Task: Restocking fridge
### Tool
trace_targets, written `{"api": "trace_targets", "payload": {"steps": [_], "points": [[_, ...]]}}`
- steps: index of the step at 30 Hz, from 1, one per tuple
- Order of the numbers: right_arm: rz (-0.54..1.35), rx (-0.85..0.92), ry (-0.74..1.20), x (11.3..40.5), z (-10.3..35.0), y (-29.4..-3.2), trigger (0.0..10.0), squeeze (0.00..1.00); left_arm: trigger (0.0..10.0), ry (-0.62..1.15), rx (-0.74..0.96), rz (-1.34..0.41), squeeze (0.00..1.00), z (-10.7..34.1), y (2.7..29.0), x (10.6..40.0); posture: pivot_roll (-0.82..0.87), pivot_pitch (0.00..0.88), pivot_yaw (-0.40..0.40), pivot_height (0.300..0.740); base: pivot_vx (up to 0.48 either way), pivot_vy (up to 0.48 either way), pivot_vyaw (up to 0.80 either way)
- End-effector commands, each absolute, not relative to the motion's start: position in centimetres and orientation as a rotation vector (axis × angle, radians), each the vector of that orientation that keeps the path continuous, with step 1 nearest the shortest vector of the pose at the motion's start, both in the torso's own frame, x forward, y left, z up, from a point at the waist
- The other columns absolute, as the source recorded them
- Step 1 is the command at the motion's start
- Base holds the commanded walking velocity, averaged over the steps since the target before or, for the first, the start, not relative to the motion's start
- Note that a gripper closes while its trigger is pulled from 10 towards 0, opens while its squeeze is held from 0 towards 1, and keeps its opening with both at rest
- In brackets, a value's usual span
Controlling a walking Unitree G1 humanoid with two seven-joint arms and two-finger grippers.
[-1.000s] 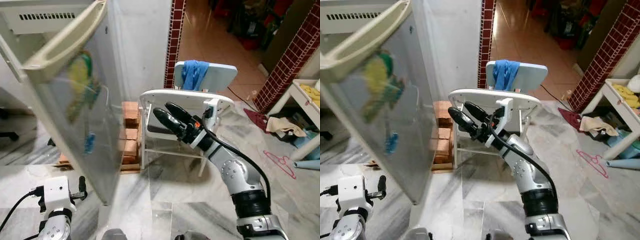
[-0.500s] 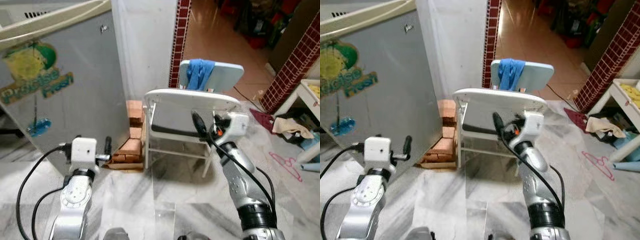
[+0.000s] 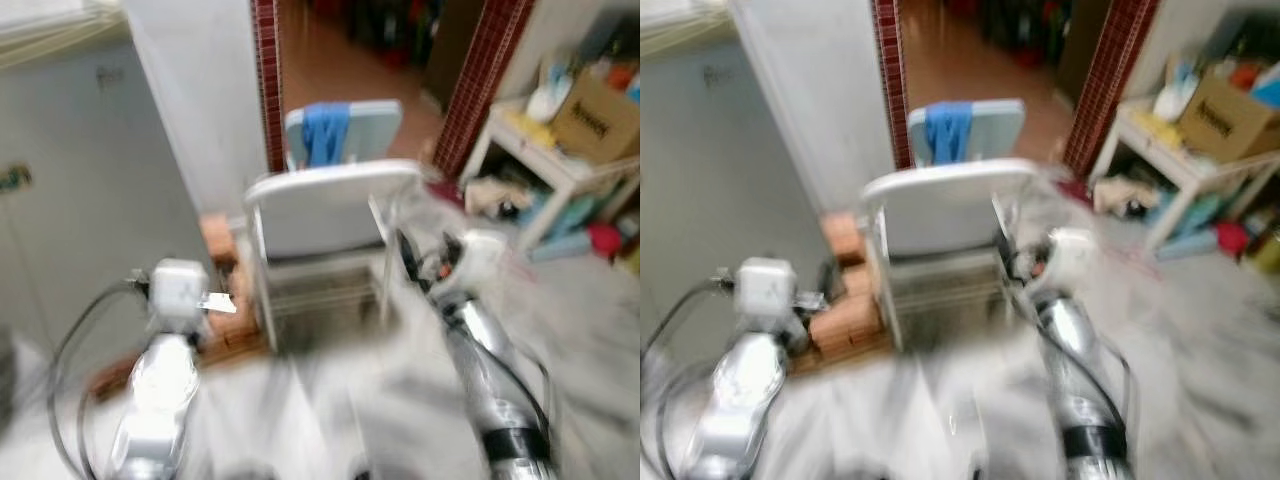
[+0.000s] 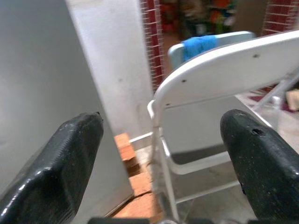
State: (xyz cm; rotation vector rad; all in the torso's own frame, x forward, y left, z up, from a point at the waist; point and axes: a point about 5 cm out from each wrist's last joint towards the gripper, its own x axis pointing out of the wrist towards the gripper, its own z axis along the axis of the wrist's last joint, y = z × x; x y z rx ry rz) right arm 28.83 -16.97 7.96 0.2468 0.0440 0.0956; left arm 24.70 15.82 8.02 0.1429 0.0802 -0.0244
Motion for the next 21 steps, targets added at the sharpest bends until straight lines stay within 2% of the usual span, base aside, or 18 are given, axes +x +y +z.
{"api": "trace_targets", "payload": {"steps": [1,21], "points": [[0.131,0.259,0.021,29.0,8.4,-15.6,10.0,0.00,10.0,0.079,0.169,0.000,0.00,8.1,16.9,24.6,0.00,0.000,0.023,0.740,0.000,0.480,-0.68],[0.131,0.256,0.022,28.8,8.1,-15.3,10.0,0.00,10.0,0.092,0.144,-0.041,0.00,7.6,15.8,24.7,-0.01,0.000,0.027,0.740,0.000,0.480,-0.03]]}}
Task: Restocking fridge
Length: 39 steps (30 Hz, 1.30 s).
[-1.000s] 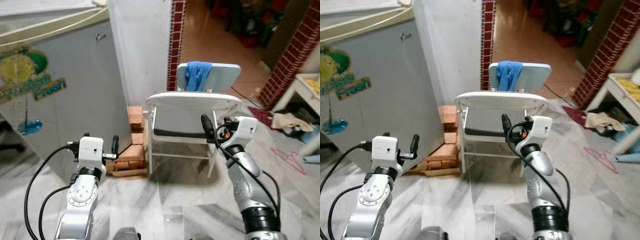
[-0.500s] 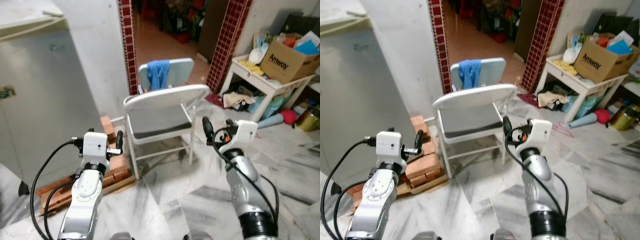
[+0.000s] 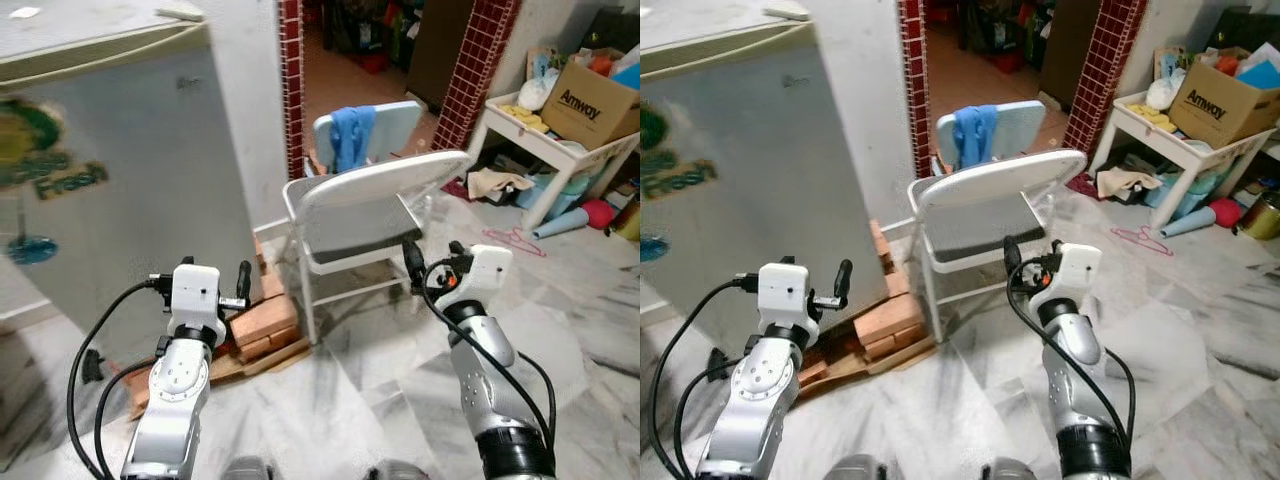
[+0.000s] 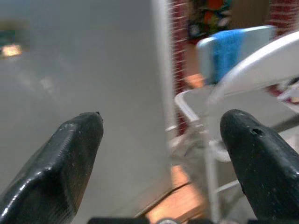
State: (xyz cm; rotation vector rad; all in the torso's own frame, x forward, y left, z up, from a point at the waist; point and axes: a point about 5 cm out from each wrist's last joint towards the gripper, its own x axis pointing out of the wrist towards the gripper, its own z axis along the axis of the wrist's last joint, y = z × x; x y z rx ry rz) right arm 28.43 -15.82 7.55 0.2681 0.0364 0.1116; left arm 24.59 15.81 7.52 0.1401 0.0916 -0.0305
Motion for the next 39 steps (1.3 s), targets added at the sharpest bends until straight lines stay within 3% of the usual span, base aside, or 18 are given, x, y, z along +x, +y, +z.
{"api": "trace_targets", "payload": {"steps": [1,21,33,39], "points": [[0.131,0.256,0.022,28.8,8.1,-15.3,10.0,0.00,10.0,0.092,0.144,-0.041,0.00,7.6,15.8,24.7,-0.01,0.000,0.027,0.740,0.000,0.476,0.00],[0.145,0.248,0.020,29.2,8.1,-15.0,10.0,0.00,10.0,0.111,0.146,-0.115,0.00,7.4,15.0,24.6,0.00,0.000,0.035,0.740,0.000,0.453,-0.76],[0.150,0.243,0.014,29.5,8.2,-14.7,10.0,0.00,10.0,0.129,0.183,-0.204,0.00,7.2,14.1,24.1,0.02,0.000,0.041,0.740,-0.266,0.347,0.00],[0.151,0.239,0.022,29.7,8.1,-14.7,10.0,0.00,10.0,0.138,0.193,-0.230,0.00,7.0,13.8,24.0,0.02,0.000,0.036,0.740,-0.441,0.000,0.00]]}}
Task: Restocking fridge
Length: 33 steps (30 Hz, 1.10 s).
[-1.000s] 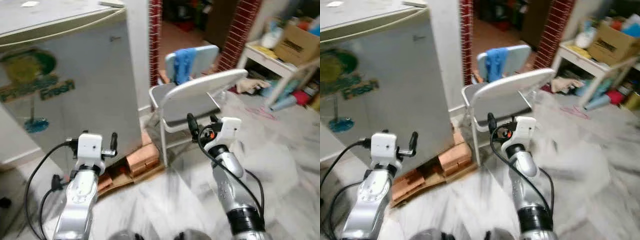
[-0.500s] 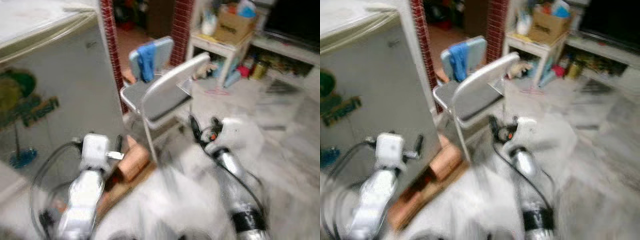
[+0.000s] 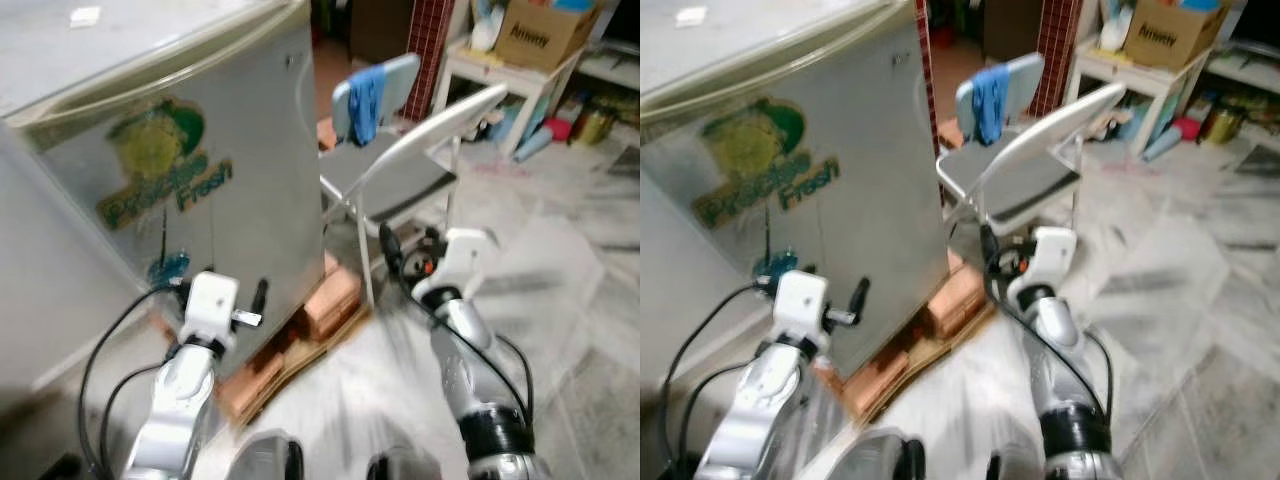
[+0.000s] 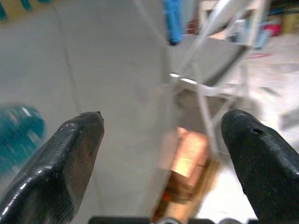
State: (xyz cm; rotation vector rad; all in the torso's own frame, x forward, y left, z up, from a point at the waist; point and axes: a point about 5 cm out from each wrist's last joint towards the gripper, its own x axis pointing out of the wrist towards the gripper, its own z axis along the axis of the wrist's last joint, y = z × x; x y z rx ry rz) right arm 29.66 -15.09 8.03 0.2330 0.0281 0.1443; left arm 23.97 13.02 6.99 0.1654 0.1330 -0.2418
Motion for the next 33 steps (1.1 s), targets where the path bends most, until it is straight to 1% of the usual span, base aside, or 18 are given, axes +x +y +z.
{"api": "trace_targets", "payload": {"steps": [1,6,10,22,27,33], "points": [[0.151,0.238,0.022,29.8,8.1,-14.7,10.0,0.00,10.0,0.138,0.192,-0.230,0.00,7.0,13.8,24.0,0.02,0.000,0.036,0.740,-0.450,0.000,0.00],[0.150,0.235,0.026,29.8,8.1,-14.7,10.0,0.00,10.0,0.124,0.200,-0.233,0.00,7.1,13.9,24.0,0.02,0.000,0.034,0.740,-0.437,0.000,0.00],[0.149,0.232,0.029,29.9,8.0,-14.6,10.0,0.00,10.0,0.101,0.181,-0.213,0.00,7.3,14.4,24.0,0.03,0.000,0.032,0.740,0.000,0.000,0.00],[0.131,0.213,0.025,30.2,8.1,-15.0,10.0,0.00,10.0,0.097,0.155,-0.212,0.00,7.4,14.5,24.0,0.02,0.000,0.033,0.740,0.000,0.000,0.00],[0.128,0.205,0.022,30.3,8.2,-15.1,10.0,0.00,10.0,0.085,0.160,-0.215,0.00,7.6,14.6,24.2,0.02,0.000,0.035,0.740,0.000,0.407,-0.17],[0.131,0.199,0.005,30.5,8.8,-15.0,10.0,0.00,10.0,0.056,0.142,-0.198,0.00,8.0,15.0,25.1,0.02,0.000,0.017,0.740,0.000,0.480,-0.80]]}}
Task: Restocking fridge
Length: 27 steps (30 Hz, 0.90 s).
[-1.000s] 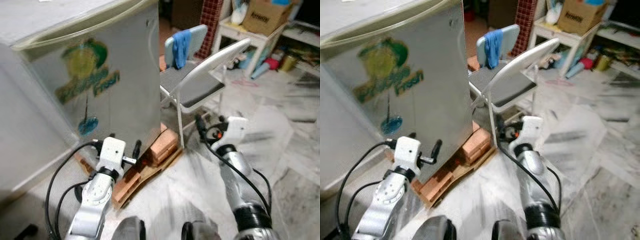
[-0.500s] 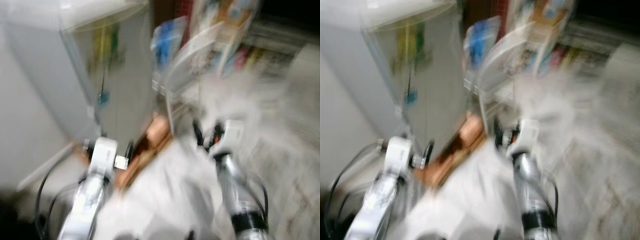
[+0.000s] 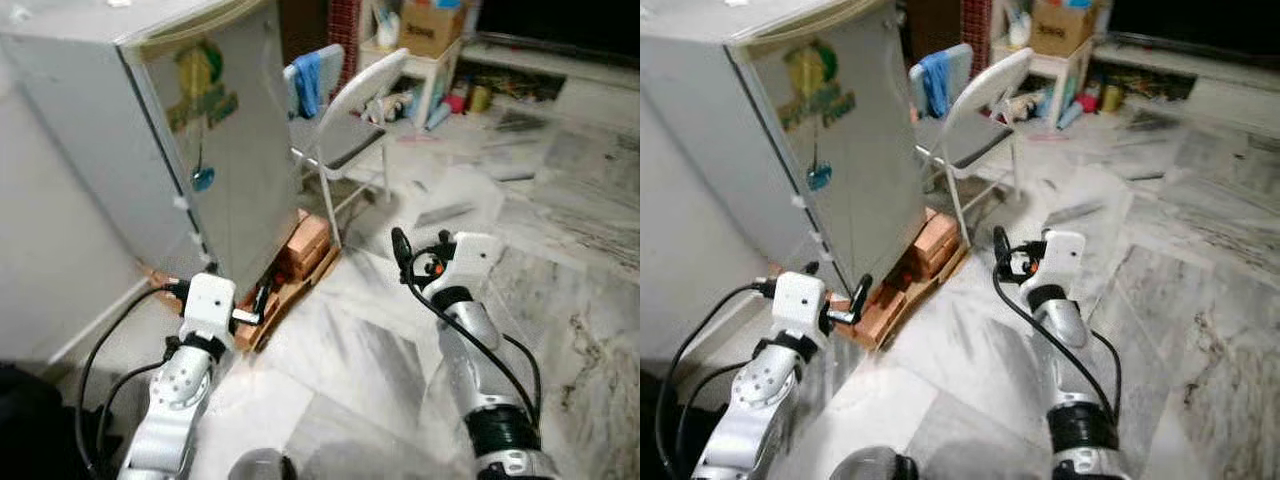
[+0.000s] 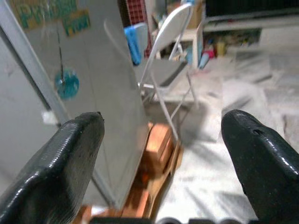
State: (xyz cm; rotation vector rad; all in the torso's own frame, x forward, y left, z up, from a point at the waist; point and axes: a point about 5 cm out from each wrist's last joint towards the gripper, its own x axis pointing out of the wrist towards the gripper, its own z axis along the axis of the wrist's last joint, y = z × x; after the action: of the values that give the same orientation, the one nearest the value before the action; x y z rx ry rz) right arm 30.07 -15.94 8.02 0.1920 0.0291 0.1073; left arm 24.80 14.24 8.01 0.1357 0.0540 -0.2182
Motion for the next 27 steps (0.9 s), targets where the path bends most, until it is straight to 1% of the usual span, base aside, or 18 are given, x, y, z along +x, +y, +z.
{"api": "trace_targets", "payload": {"steps": [1,8,13,18,20,22,24,25,27], "points": [[0.131,0.198,0.006,30.5,8.7,-15.1,10.0,0.00,10.0,0.046,0.134,-0.191,0.00,8.2,14.9,25.2,0.03,0.000,0.002,0.740,0.000,0.480,-0.80],[0.160,0.197,0.030,29.7,7.9,-14.4,10.0,0.00,10.0,-0.009,0.126,-0.168,0.00,9.8,14.9,25.1,0.07,0.000,-0.019,0.740,0.000,0.480,-0.80],[0.183,0.199,0.018,29.5,8.0,-13.5,10.0,0.00,10.0,-0.011,0.139,-0.163,0.00,9.4,15.5,25.4,0.06,0.000,-0.012,0.740,0.000,0.469,-0.80],[0.169,0.201,0.029,28.4,7.4,-13.7,10.0,0.00,10.0,0.002,0.158,-0.194,0.00,9.2,15.2,24.8,0.06,0.005,0.006,0.740,0.000,0.439,-0.71],[0.167,0.201,0.036,27.5,7.1,-13.6,10.0,0.00,10.0,0.021,0.154,-0.187,0.00,8.9,15.3,24.0,0.06,0.024,0.010,0.740,0.000,0.424,0.00],[0.162,0.208,0.057,27.4,6.6,-13.3,10.0,0.00,10.0,0.033,0.178,-0.181,0.00,8.5,15.6,24.0,0.07,0.045,0.012,0.740,0.000,0.428,0.00],[0.209,0.214,0.040,27.7,7.1,-12.5,10.0,0.00,10.0,0.021,0.201,-0.155,0.00,9.0,16.1,24.6,0.10,0.034,0.021,0.740,0.000,0.426,0.00],[0.256,0.172,0.000,28.1,8.1,-11.6,10.0,0.00,10.0,-0.015,0.201,-0.126,0.00,10.3,16.5,25.1,0.10,0.007,0.023,0.740,0.000,0.424,0.00],[0.277,0.172,-0.027,28.4,9.1,-11.0,10.0,0.00,10.0,-0.044,0.206,-0.119,0.00,11.4,16.7,25.4,0.11,0.000,0.016,0.740,0.150,0.399,0.00]]}}
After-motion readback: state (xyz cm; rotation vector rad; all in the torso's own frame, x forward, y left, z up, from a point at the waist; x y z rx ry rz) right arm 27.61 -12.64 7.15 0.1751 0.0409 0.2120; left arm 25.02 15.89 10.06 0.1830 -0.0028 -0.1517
